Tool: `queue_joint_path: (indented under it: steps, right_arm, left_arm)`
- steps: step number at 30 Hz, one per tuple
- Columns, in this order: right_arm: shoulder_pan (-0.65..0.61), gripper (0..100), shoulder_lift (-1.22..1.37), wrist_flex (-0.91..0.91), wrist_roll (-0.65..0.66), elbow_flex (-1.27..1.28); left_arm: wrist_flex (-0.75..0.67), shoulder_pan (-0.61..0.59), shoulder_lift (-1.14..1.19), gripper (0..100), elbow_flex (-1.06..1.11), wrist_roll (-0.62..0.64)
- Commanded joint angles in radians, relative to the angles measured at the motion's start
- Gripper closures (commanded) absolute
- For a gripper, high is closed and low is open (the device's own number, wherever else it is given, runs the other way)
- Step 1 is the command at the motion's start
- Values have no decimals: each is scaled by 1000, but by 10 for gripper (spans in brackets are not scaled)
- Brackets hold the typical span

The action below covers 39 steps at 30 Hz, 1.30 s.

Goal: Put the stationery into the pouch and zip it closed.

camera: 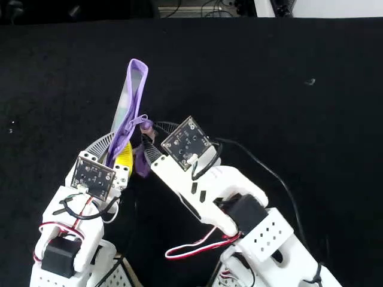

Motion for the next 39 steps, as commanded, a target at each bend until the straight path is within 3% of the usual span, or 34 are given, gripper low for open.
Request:
queue_joint_path:
  steps: [1,8,22,39]
  right_arm:
    - [18,939,-24,-31,-11,-10]
    - [20,797,-22,-35,-14,-5]
    - [20,932,-21,-95,-15,27]
    - [20,930,-21,-115,-15,33]
  left_arm:
    - [14,8,5,973,-15,-3]
    - [14,8,5,973,-15,-3]
    - [14,8,5,973,-15,-3]
    - [14,8,5,973,-15,-3]
